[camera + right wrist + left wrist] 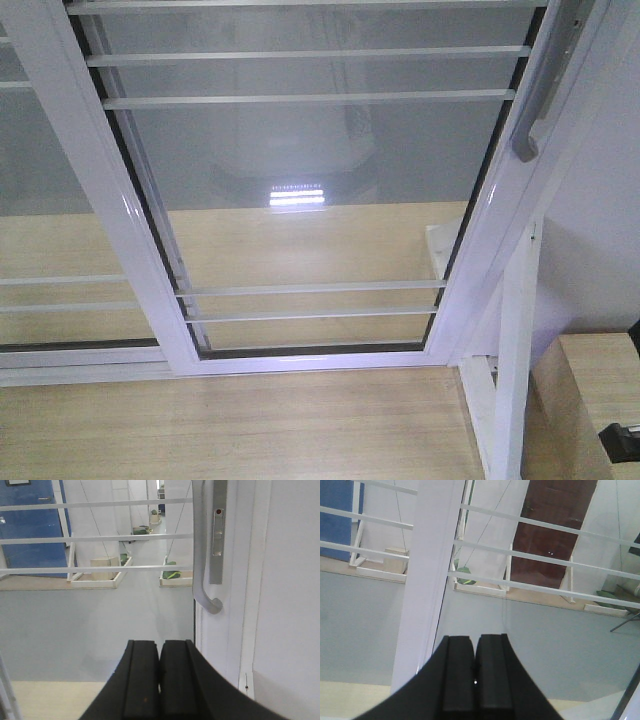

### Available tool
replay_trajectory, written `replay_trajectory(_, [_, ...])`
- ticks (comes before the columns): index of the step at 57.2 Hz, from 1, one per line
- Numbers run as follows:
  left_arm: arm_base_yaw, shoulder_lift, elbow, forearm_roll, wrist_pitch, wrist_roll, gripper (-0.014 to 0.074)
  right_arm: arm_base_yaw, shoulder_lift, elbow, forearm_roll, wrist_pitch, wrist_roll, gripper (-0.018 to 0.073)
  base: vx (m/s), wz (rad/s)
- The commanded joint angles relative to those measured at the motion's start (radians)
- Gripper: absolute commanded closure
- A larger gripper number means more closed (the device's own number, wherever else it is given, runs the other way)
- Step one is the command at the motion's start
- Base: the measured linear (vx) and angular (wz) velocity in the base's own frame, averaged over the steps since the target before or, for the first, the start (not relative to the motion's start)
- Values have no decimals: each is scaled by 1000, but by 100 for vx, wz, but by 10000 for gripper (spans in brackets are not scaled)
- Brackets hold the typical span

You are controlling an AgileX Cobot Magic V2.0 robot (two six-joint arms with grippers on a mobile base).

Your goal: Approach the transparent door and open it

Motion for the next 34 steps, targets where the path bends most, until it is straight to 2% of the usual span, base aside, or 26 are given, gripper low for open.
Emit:
replay_trajectory(1, [-5, 17, 8, -10, -82, 1, 600, -5, 15, 3, -1, -78, 0, 443, 0, 0])
replay_trajectory(20, [-5, 17, 8, -2, -84, 5, 600, -5, 15, 3, -1, -78, 0, 443, 0, 0])
replay_trajectory(29, [-5, 17, 8, 127, -96, 89, 600, -5, 15, 3, -1, -78, 0, 443, 0, 0])
replay_trajectory(34, [-5, 17, 8, 176, -96, 102, 600, -5, 15, 3, -1, -78, 0, 443, 0, 0])
